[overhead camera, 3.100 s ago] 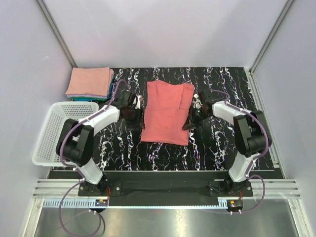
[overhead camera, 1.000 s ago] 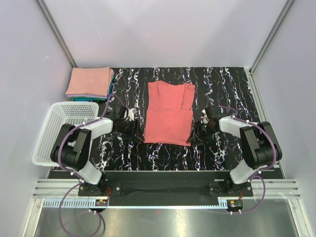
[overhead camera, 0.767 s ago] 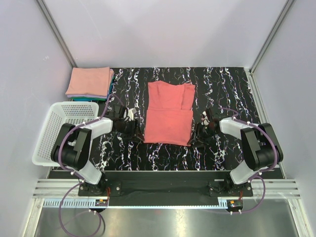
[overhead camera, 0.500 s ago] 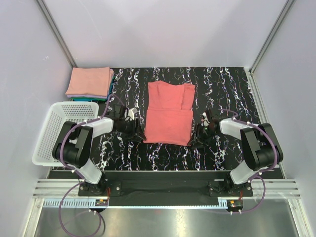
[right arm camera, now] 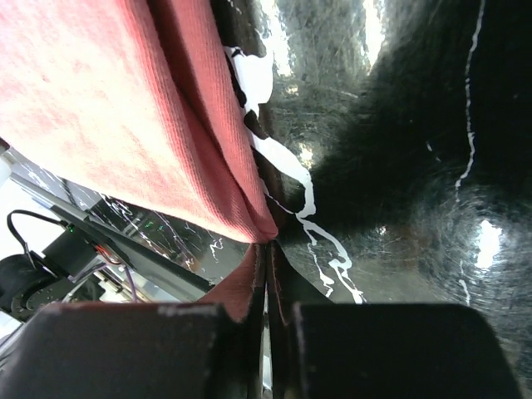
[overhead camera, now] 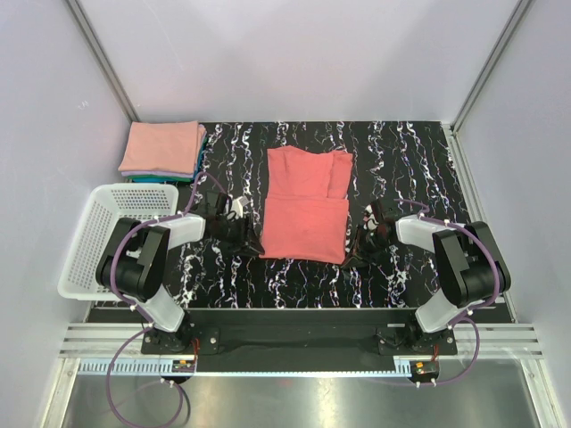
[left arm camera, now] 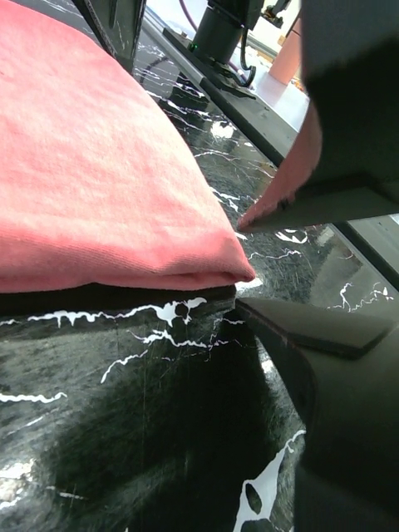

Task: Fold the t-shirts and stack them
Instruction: Fold the tshirt

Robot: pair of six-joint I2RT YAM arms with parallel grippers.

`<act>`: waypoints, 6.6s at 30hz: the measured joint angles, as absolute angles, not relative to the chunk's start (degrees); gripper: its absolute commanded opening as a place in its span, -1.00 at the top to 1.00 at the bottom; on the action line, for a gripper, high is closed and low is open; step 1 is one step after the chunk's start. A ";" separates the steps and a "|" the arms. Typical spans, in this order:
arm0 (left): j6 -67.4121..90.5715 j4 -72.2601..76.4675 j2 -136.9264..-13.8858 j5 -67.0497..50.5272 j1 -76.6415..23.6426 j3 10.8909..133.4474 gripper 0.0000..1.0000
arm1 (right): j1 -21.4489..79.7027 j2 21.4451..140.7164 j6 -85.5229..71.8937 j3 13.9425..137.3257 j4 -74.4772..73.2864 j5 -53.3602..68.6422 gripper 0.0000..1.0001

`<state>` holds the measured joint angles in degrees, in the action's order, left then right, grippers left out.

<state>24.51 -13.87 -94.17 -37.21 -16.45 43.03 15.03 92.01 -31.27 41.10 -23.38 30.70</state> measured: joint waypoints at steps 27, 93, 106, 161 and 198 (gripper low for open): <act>25.54 -11.84 -94.59 -38.46 -16.43 40.77 1.00 | 15.16 86.00 -33.19 37.50 -21.37 28.99 0.14; 30.61 -28.29 -99.83 -30.98 -16.03 84.99 1.00 | 11.62 94.50 -26.39 82.28 -42.94 19.57 1.00; 35.38 -17.74 -117.16 -31.03 -14.90 100.66 1.00 | 5.39 110.56 -23.73 100.14 -43.51 21.47 1.00; 36.58 -4.99 -133.86 -24.25 -11.11 111.57 -0.03 | 2.50 134.34 -28.47 120.09 -36.84 26.50 0.32; 33.98 -8.91 -126.28 -34.06 -19.11 102.48 -0.01 | 1.76 135.52 -27.51 113.06 -30.57 40.12 0.23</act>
